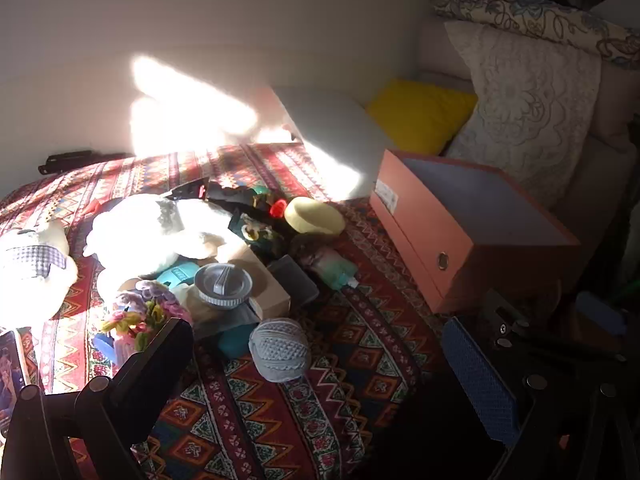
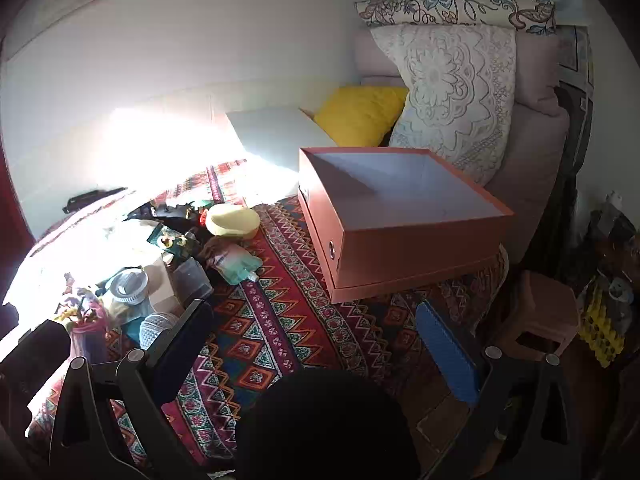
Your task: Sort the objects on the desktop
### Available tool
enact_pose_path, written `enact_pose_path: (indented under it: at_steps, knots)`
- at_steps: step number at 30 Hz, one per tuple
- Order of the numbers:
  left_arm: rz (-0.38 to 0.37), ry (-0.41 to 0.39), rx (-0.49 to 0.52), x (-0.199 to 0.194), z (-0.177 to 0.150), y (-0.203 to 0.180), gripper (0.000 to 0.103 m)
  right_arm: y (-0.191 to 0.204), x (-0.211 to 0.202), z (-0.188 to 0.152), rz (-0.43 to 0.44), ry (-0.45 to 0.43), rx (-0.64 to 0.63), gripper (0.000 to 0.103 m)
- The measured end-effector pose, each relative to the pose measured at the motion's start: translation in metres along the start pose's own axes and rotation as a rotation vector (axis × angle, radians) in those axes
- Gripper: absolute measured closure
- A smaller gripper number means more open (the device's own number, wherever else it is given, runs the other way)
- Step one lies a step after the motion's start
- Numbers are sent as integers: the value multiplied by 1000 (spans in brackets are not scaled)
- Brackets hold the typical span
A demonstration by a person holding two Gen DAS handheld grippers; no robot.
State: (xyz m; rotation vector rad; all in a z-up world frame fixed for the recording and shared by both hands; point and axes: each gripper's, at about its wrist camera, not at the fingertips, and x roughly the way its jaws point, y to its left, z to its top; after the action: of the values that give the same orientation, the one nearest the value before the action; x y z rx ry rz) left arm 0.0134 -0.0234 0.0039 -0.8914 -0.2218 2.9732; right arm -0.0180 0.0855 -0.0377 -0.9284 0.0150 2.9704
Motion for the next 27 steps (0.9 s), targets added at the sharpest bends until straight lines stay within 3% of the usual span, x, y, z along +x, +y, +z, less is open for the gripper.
enact_pose_path:
  at_steps: [27]
  knots:
    - [4, -9, -7, -2, 0, 3, 0, 11, 3, -1, 23, 3, -27, 0]
